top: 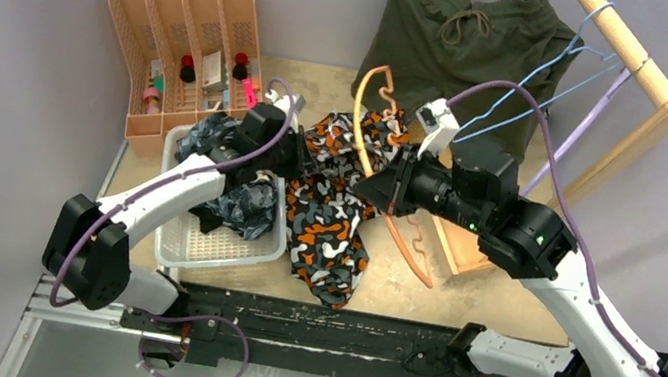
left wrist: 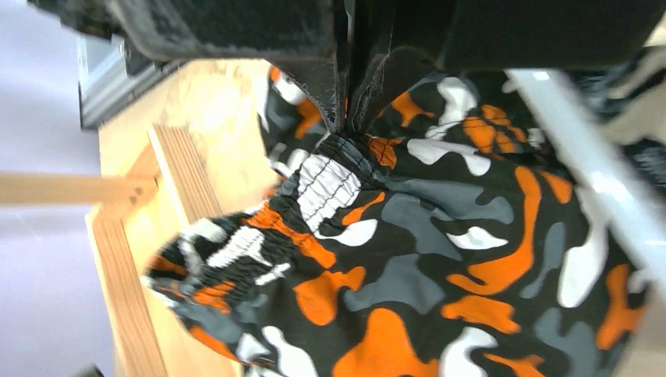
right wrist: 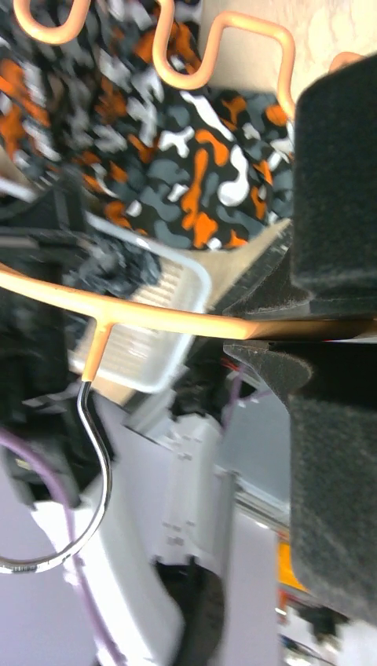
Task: Remove the shorts from the hanger
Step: Remove the shorts from the hanger, then place the hanger on the clothes rod.
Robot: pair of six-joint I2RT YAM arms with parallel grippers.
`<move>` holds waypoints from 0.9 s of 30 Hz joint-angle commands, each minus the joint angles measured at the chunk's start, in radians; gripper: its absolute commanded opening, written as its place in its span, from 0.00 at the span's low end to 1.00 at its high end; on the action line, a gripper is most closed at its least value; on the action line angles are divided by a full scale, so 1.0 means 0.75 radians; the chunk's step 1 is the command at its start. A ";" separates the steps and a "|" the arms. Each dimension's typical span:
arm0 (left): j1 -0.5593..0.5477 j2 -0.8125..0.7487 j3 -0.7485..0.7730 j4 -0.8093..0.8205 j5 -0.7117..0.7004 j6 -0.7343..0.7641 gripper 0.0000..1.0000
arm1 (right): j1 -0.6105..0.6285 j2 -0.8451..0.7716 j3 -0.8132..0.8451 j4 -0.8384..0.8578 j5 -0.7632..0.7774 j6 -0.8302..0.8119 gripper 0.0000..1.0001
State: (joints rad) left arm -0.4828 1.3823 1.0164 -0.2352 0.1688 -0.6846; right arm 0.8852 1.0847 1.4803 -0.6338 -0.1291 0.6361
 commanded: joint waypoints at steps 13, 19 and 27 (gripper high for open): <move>-0.151 -0.414 -0.084 -0.075 0.015 0.005 0.33 | -0.006 0.311 0.267 0.523 0.631 0.133 0.00; -0.151 -0.586 -0.023 0.061 -0.037 -0.021 0.57 | -0.006 0.368 0.253 0.604 0.718 0.209 0.00; -0.151 -0.699 -0.061 0.204 0.091 -0.118 0.68 | -0.006 0.438 0.254 0.715 0.864 0.287 0.00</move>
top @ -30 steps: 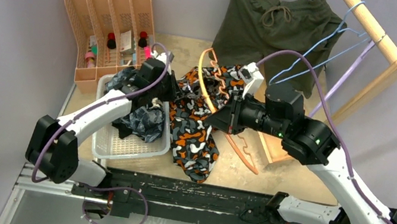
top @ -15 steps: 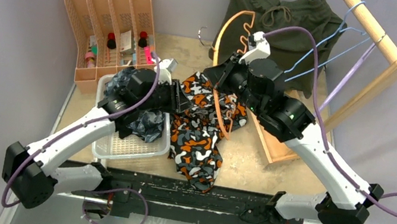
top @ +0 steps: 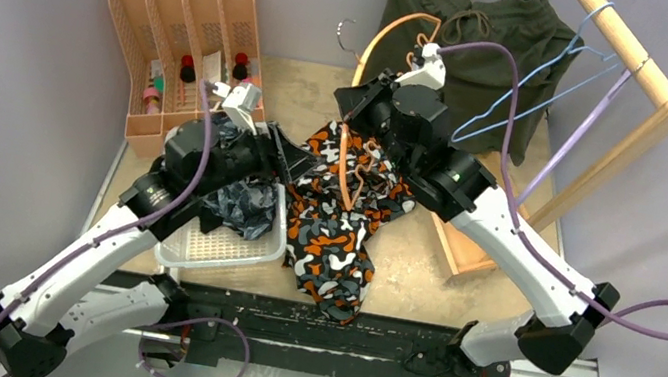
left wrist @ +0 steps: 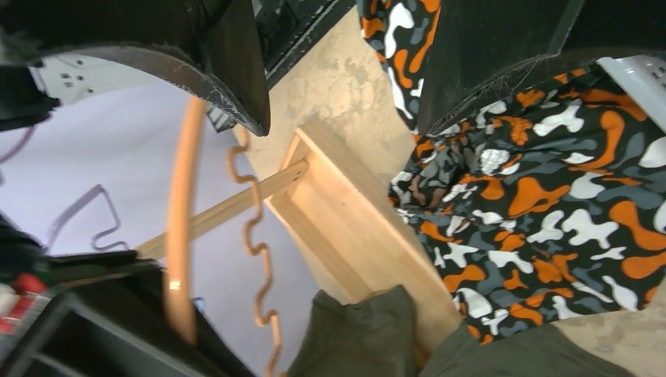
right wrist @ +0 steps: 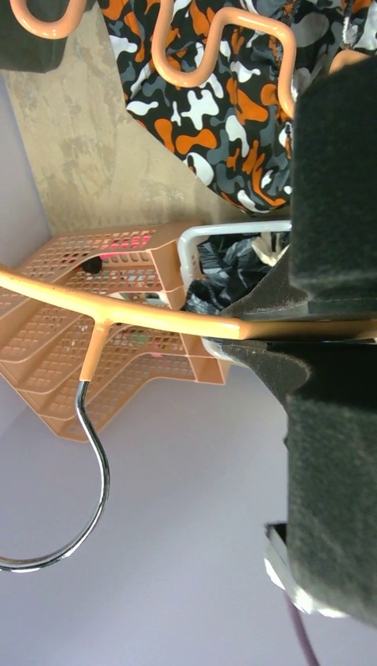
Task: Remove the shorts from the hanger
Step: Place the hanger on the clothes rod.
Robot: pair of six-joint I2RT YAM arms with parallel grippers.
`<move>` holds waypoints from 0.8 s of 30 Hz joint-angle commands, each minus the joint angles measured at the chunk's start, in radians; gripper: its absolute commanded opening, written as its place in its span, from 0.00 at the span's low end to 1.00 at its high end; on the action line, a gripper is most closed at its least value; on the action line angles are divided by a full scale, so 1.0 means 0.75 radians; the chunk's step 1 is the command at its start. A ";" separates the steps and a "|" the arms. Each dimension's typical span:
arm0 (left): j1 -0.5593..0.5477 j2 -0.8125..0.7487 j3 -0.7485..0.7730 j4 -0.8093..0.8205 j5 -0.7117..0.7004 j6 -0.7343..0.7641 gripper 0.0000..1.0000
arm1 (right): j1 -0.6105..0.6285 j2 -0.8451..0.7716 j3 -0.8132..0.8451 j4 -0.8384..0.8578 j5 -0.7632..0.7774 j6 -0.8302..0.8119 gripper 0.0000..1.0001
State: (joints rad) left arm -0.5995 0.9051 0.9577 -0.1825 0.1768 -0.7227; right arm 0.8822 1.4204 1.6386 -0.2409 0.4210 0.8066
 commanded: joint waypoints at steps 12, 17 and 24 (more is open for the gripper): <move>0.004 -0.108 0.031 0.057 0.278 -0.042 0.75 | -0.003 0.098 0.072 0.282 0.148 0.180 0.00; 0.005 -0.061 0.037 0.002 0.159 0.092 0.75 | -0.003 0.112 0.102 0.278 0.140 0.204 0.00; 0.004 0.028 0.012 0.096 0.160 0.098 0.65 | -0.003 0.132 0.114 0.297 0.101 0.198 0.00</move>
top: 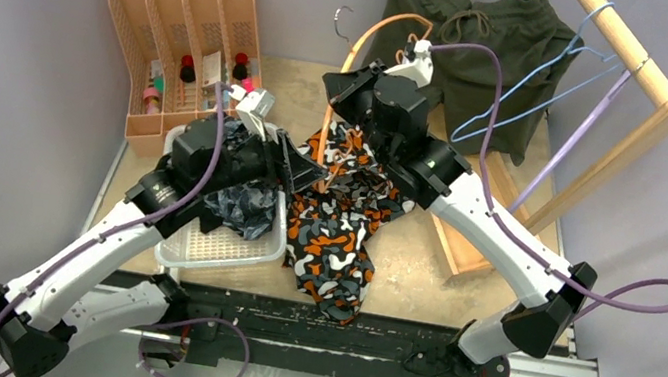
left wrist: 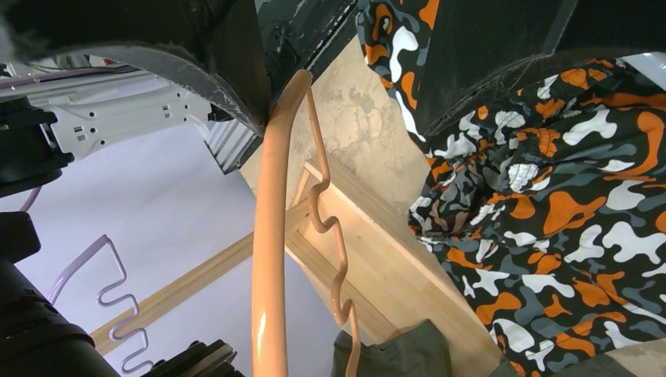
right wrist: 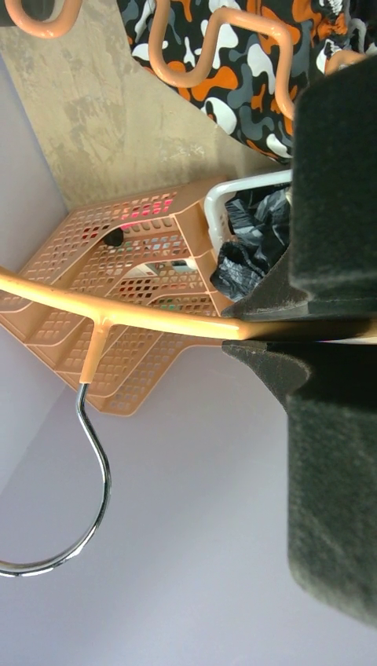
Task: Remove the shorts from the hanger
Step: Place the hanger on the clothes rod.
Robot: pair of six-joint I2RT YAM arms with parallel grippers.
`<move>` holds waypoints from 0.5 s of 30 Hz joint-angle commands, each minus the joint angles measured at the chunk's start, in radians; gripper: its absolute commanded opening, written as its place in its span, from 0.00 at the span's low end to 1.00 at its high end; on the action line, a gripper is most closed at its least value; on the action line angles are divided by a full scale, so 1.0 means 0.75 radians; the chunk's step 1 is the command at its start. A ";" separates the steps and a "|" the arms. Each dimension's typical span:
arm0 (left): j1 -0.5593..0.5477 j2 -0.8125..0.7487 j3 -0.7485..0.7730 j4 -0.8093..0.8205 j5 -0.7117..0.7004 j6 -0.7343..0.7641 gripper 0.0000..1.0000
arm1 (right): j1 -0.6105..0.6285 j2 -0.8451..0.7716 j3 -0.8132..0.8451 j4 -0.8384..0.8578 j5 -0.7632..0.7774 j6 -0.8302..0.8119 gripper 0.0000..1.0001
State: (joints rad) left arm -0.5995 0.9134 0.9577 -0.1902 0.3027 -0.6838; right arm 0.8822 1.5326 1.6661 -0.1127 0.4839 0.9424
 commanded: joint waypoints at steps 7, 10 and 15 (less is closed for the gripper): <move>0.004 0.121 -0.039 0.285 0.174 -0.064 0.48 | -0.002 -0.010 0.075 0.172 0.013 0.012 0.00; 0.004 0.119 -0.068 0.328 0.141 -0.078 0.43 | -0.003 -0.002 0.081 0.164 0.019 0.019 0.00; 0.004 0.059 -0.074 0.266 -0.025 -0.027 0.26 | -0.003 -0.011 0.062 0.172 -0.007 0.021 0.00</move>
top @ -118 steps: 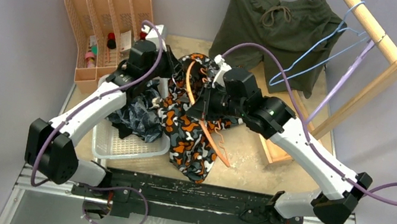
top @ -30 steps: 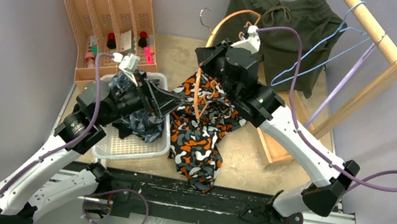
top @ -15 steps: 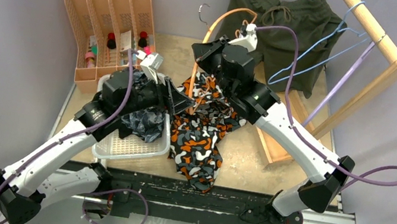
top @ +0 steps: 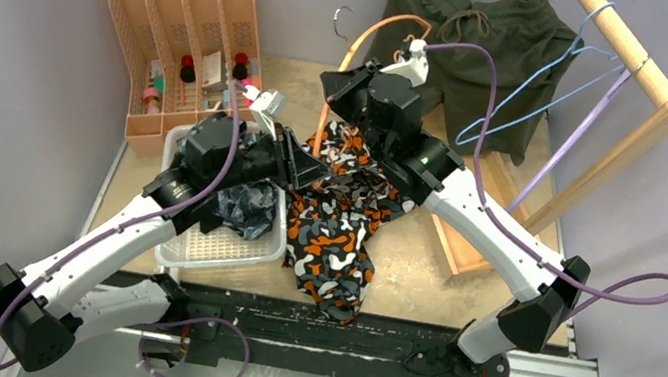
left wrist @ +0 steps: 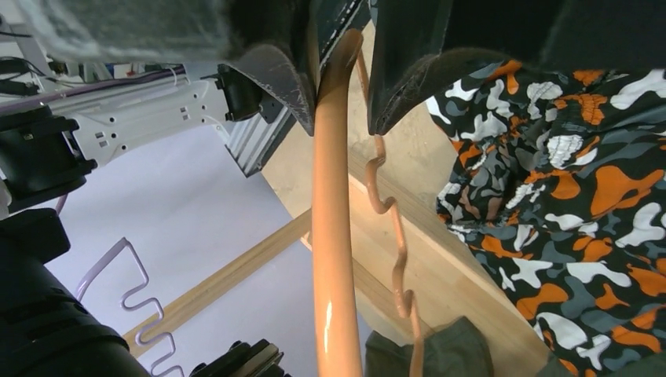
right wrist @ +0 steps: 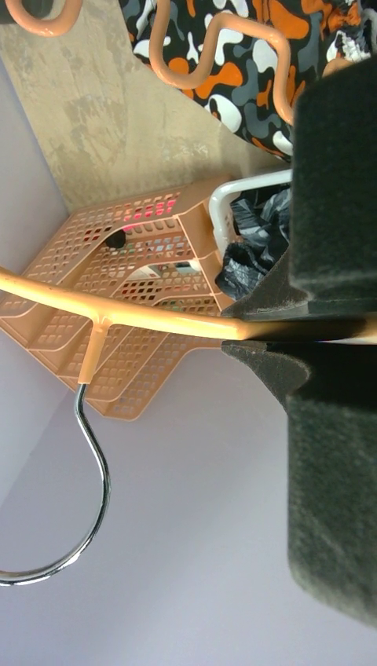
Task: Remove the shorts from the hanger
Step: Place the hanger on the clothes rod.
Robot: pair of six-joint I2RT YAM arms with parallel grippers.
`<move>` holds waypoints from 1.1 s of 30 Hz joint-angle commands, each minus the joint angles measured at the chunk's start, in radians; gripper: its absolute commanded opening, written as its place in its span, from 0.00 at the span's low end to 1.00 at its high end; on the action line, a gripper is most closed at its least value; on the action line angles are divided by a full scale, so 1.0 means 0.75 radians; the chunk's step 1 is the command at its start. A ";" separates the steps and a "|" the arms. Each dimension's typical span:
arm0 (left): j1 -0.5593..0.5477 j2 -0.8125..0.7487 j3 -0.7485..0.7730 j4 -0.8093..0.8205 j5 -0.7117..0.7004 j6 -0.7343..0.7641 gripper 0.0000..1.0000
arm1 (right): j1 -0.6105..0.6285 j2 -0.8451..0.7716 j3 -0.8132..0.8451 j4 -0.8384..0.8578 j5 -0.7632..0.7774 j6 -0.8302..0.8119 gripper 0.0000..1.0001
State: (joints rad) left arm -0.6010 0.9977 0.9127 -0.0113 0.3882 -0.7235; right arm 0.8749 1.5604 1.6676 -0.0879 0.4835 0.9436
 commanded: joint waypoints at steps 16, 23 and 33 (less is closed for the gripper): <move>0.008 -0.102 0.278 -0.442 -0.516 0.510 0.00 | 0.007 -0.302 -0.143 0.183 -0.398 -0.287 0.57; 0.011 0.080 0.519 -0.535 -0.414 0.582 0.00 | 0.007 -0.392 -0.195 0.228 -0.550 -0.438 0.61; 0.018 0.176 0.723 -0.581 -0.281 0.629 0.00 | 0.007 -0.555 -0.258 0.208 -0.556 -0.542 0.68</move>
State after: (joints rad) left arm -0.5938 1.1324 1.3437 -0.4835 0.1139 -0.2943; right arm 0.8787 1.2057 1.4467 0.0444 0.0574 0.6071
